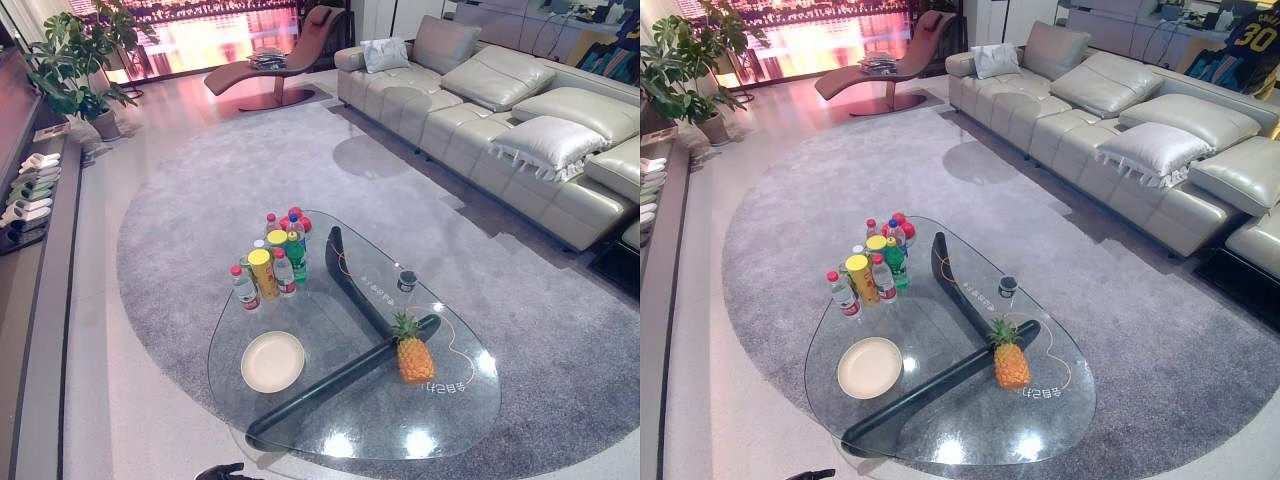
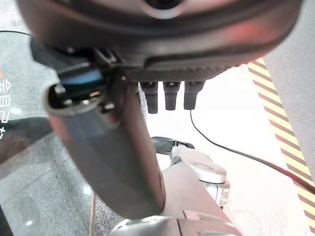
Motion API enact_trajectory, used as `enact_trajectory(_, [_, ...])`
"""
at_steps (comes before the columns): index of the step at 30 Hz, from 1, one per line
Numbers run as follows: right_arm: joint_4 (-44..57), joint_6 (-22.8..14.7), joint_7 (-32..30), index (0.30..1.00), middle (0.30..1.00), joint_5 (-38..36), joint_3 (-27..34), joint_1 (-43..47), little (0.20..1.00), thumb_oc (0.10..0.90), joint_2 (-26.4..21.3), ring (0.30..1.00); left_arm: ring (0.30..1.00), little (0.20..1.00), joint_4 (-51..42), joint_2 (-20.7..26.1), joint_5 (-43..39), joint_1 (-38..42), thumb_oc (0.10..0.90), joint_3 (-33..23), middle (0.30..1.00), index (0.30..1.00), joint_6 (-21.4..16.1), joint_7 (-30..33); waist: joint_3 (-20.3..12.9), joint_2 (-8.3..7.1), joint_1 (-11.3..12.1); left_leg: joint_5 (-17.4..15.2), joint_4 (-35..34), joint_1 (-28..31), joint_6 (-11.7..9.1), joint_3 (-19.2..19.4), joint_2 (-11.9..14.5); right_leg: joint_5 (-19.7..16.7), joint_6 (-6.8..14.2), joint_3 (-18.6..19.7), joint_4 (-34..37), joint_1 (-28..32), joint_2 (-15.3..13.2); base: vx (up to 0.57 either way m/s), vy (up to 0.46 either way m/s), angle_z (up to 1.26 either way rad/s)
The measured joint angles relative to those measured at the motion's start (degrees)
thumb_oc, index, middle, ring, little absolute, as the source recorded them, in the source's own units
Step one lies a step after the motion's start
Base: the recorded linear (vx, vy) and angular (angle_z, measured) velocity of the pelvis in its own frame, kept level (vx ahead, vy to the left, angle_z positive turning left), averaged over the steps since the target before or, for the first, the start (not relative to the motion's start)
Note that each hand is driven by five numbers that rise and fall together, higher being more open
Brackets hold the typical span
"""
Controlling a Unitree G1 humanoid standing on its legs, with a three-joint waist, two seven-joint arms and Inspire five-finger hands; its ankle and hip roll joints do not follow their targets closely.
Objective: Pick up the fruit to the plate
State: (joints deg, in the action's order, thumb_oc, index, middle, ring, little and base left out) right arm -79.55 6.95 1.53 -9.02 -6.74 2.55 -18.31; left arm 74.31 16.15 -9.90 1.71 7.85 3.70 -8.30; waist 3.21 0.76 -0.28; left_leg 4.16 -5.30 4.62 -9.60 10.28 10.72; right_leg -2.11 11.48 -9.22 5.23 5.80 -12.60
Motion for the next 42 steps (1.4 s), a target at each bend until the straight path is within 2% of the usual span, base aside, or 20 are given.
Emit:
enact_trajectory(4, [0.0,0.0,0.0,0.9,0.9,0.0,0.0,0.0,0.9,0.8,-0.3,0.9,0.9,0.9,-0.4,0.0,-0.7,0.0,0.8,0.0,0.9,0.9,0.0,0.0,0.1,0.4,0.0,0.1,0.3,-2.1,0.0,0.0,-0.1,-0.3,-0.1,0.2,-0.1,-2.1,0.0,-0.03,-0.002,-0.01])
enact_trajectory(7, [0.3,0.0,0.0,0.9,0.9,-0.1,0.0,1.0,0.9,0.8,-0.9,0.9,0.9,0.9,-1.4,-0.1,-2.7,0.7,0.8,0.4,0.9,0.9,-0.1,0.0,1.7,1.03,0.1,0.8,0.4,-4.6,0.1,-0.3,-0.1,-1.0,-0.1,0.3,-0.3,-4.7,0.0,-0.12,-0.007,-0.01])
enact_trajectory(10, [0.4,0.0,0.0,0.9,0.9,-0.6,0.0,3.0,0.9,0.8,-1.7,0.9,0.9,0.9,-1.8,-0.2,-4.9,2.8,0.8,0.5,0.9,0.9,0.0,-0.1,5.3,1.93,0.0,2.0,0.4,-7.8,0.3,-0.9,-0.2,-2.2,-0.2,0.4,-0.3,-7.4,0.1,-0.16,-0.014,0.02])
enact_trajectory(14, [0.7,0.2,0.0,0.9,0.9,-2.4,-0.2,8.0,0.9,0.8,-2.9,0.9,0.9,0.9,-2.5,-0.1,-7.6,7.4,0.8,0.6,0.9,0.9,-0.1,0.0,12.2,2.97,0.0,4.1,0.4,-13.5,0.7,-1.4,-0.3,-4.4,-0.5,0.8,-0.3,-13.3,0.3,-0.15,-0.021,0.0])
enact_trajectory(16, [0.9,0.2,0.1,0.9,0.9,-3.1,-0.1,10.2,0.9,0.8,-3.2,0.9,0.9,0.9,-3.5,0.1,-9.7,8.4,0.8,0.5,0.9,0.9,-0.2,0.0,15.4,2.76,0.0,4.4,0.4,-14.2,0.9,-1.2,-0.3,-4.9,-0.6,1.4,-0.3,-14.3,0.2,-0.09,-0.02,-0.08])
enact_trajectory(19, [1.4,-0.3,0.0,0.9,0.9,-5.2,-0.1,11.7,0.9,0.8,-3.4,0.9,0.9,0.9,-4.5,0.1,-12.1,9.4,0.8,1.0,0.9,0.9,-0.7,-0.1,17.5,2.6,0.1,4.6,0.4,-16.2,1.0,-1.4,-0.3,-5.0,-0.6,1.4,-0.1,-16.2,0.3,-0.06,0.002,0.0])
enact_trajectory(23, [4.6,-3.5,-1.6,0.9,0.9,-9.3,0.0,12.9,0.9,0.8,-4.4,0.9,0.9,0.9,-7.7,0.2,-16.0,10.3,0.8,3.1,0.9,0.9,-2.0,-0.1,20.5,3.17,0.2,5.4,0.4,-19.1,1.1,-1.5,-0.6,-5.9,-0.6,1.4,-0.3,-19.0,0.1,-0.09,0.006,0.01])
enact_trajectory(26, [7.2,-7.2,-3.4,0.9,0.9,-12.5,0.0,15.7,0.9,0.8,-5.0,0.9,0.9,0.9,-9.6,0.2,-18.9,13.1,0.8,3.8,0.9,0.9,-3.1,0.0,24.4,3.69,0.1,5.9,0.5,-20.1,1.3,-1.8,-0.9,-6.3,-0.5,1.4,-0.4,-19.8,-0.1,-0.11,-0.005,0.04])
enact_trajectory(31, [10.2,-14.4,-7.4,0.9,0.9,-15.2,0.3,20.2,0.9,0.8,-5.1,0.9,0.9,0.9,-11.3,1.0,-27.6,19.2,0.8,2.4,0.9,0.9,-5.5,2.4,26.5,3.31,0.1,5.9,3.5,-26.8,1.5,-3.3,-1.2,-6.4,-0.4,1.6,-3.2,-26.0,-0.7,-0.1,-0.023,0.06])
enact_trajectory(33, [11.0,-16.2,-9.4,0.9,0.9,-15.8,0.3,21.5,0.9,0.8,-5.2,0.9,0.9,0.9,-11.6,1.5,-30.0,21.6,0.8,2.0,0.9,0.9,-6.0,4.2,26.5,3.19,-0.1,5.6,5.5,-30.2,1.9,-3.8,-1.4,-4.8,-0.5,1.7,-6.6,-29.8,-1.0,-0.08,-0.037,0.08])
enact_trajectory(37, [11.9,-17.8,-12.2,0.9,0.9,-16.2,1.2,22.4,0.9,0.8,-5.4,0.9,0.9,0.9,-12.6,2.4,-31.7,23.6,0.8,1.4,0.9,0.9,-7.9,6.9,26.7,2.97,-0.2,5.2,9.1,-34.7,2.2,-5.2,-1.8,-2.5,-0.6,1.9,-13.5,-35.3,-1.8,-0.03,-0.047,0.14])
enact_trajectory(39, [12.4,-18.0,-13.6,0.9,0.9,-16.2,1.3,22.5,0.9,0.8,-5.5,0.9,0.9,0.9,-12.6,2.9,-32.2,23.9,0.8,0.4,0.9,0.9,-9.0,8.2,26.8,2.57,-0.4,4.2,12.3,-37.2,2.2,-6.2,-2.2,0.5,-0.7,2.2,-19.4,-38.6,-2.7,-0.04,-0.035,0.17])
enact_trajectory(42, [12.4,-18.6,-14.3,0.9,0.9,-16.2,1.3,23.8,0.9,0.8,-5.8,0.9,0.9,0.9,-12.5,3.8,-32.3,24.0,0.8,0.3,0.9,0.9,-9.9,10.4,26.9,2.0,-0.1,3.1,16.4,-41.4,2.4,-6.3,-2.3,2.8,-1.1,3.6,-25.5,-44.1,-3.1,-0.04,-0.036,0.02])
